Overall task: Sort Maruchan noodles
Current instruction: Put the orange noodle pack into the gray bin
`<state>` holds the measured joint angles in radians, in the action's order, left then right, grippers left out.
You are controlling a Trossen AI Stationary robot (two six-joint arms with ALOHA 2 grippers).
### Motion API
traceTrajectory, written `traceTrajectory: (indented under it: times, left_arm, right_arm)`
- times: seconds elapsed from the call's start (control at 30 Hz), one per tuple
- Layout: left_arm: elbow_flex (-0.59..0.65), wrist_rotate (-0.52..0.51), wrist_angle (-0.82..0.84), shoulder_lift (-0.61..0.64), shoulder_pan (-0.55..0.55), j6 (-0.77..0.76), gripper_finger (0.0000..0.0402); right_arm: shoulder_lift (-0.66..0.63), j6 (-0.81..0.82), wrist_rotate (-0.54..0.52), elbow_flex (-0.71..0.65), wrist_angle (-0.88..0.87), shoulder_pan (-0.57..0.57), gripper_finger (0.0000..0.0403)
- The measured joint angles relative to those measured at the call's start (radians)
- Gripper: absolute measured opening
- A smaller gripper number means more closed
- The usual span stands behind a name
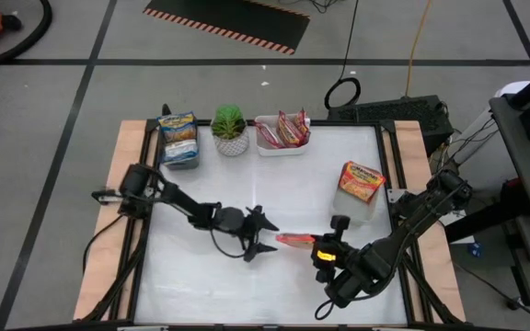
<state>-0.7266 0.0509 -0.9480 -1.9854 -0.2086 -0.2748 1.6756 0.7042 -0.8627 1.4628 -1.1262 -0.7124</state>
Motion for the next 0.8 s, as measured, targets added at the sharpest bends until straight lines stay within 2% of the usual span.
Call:
traceTrajectory:
  times: [0.13, 0.27, 0.5, 0.63, 0.7, 0.8]
  left_arm:
    - [-0.001, 0.017, -0.26, -0.08, -0.028, 0.047, 0.034]
    - [-0.005, -0.082, -0.395, -0.126, -0.074, 0.179, 0.034]
    - [-0.073, -0.114, -0.4, -0.125, -0.085, 0.167, 0.034]
    - [-0.127, -0.12, -0.31, -0.124, -0.086, 0.16, 0.0335]
    - [-0.142, -0.131, -0.278, -0.125, -0.092, 0.166, 0.0321]
    - [-0.148, -0.132, -0.259, -0.125, -0.095, 0.173, 0.0279]
  right_arm:
    - [0.0, 0.001, -0.001, 0.0, 0.014, 0.002, 0.0]
    - [-0.001, 0.017, -0.003, 0.0, 0.018, 0.014, 0.0]
    - [-0.003, -0.048, -0.031, 0.0, 0.098, 0.046, 0.0]
    - [-0.003, -0.129, -0.03, 0.0, 0.186, 0.063, 0.0]
    - [-0.003, -0.16, -0.029, 0.0, 0.22, 0.066, 0.0]
    - [-0.003, -0.176, -0.028, 0.0, 0.238, 0.066, 0.0]
